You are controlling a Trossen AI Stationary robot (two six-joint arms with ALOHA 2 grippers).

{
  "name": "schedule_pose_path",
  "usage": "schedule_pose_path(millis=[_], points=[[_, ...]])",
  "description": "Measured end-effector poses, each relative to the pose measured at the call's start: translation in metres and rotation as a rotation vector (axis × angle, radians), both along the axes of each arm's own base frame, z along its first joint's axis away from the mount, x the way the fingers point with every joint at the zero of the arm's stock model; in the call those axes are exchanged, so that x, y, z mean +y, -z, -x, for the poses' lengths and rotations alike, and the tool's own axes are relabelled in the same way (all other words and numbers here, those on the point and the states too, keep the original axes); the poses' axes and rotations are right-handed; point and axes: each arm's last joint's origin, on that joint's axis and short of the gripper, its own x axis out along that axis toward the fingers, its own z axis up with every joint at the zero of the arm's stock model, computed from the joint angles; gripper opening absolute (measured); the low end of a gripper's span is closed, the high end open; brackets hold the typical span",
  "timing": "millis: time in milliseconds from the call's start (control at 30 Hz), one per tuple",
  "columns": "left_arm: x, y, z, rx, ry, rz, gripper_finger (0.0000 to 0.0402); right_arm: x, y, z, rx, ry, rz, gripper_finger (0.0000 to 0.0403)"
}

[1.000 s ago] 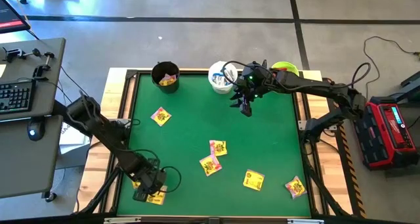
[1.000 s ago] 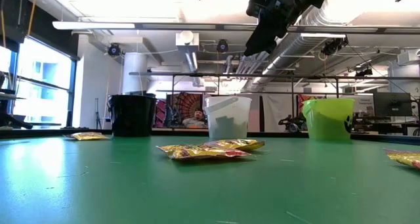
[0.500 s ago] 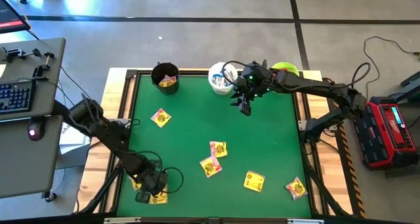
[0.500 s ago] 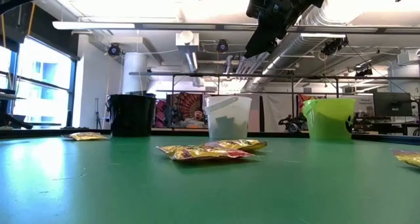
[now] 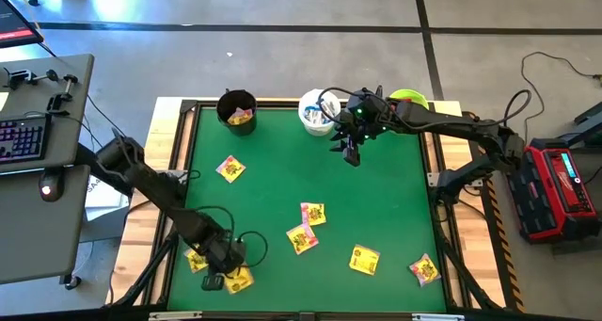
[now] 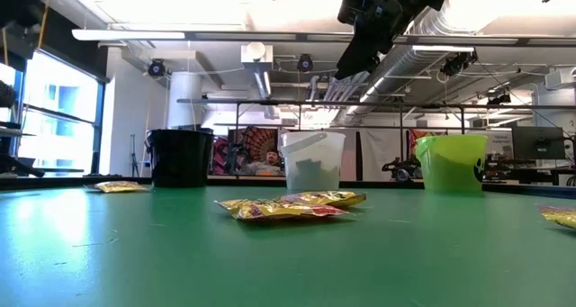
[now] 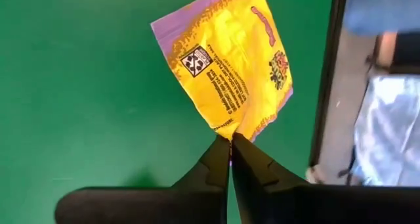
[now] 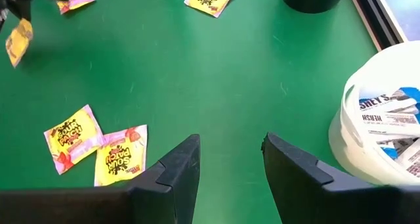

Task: Sort candy by brand, put in halloween buckets
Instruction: Put the yellow candy into the black bucket

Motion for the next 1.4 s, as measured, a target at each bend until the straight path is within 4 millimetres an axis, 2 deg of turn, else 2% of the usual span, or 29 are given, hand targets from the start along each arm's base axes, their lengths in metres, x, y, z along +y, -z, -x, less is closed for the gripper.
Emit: schedule_pose_path(millis=[133, 267, 467, 633, 833, 1067, 1233, 1400], points=[[0.016, -0.019, -0.003, -0.022, -0.119, 0.018, 0.0, 0.0, 0.0, 0.0, -0.001, -0.012, 0.012, 0.0154], [0.043, -0.043, -0.008, -0.088, -0.258, 0.044, 0.0, 0.0, 0.0, 0.0, -0.001, -0.017, 0.017, 0.0154], [0.097, -0.073, -0.013, -0.175, -0.524, 0.061, 0.0, -0.001, -0.002, -0.002, -0.027, -0.011, 0.022, 0.0154], [0.142, -0.09, -0.016, -0.243, -0.741, 0.099, 0.0, -0.001, -0.003, -0.003, -0.042, -0.008, 0.025, 0.0154], [0.201, -0.1, -0.014, -0.309, -1.091, 0.087, 0.0, -0.001, -0.003, -0.003, -0.044, 0.008, 0.009, 0.0154], [0.27, -0.111, -0.009, -0.516, -1.441, 0.009, 0.0, -0.002, -0.005, -0.004, -0.057, 0.048, 0.015, 0.0154], [0.306, -0.111, 0.007, -0.557, -1.637, -0.12, 0.0, -0.004, -0.007, -0.006, -0.082, 0.095, 0.0, 0.0154], [0.332, -0.104, 0.034, -0.44, -1.719, -0.247, 0.0, -0.005, -0.008, -0.007, -0.098, 0.147, -0.009, 0.0154]])
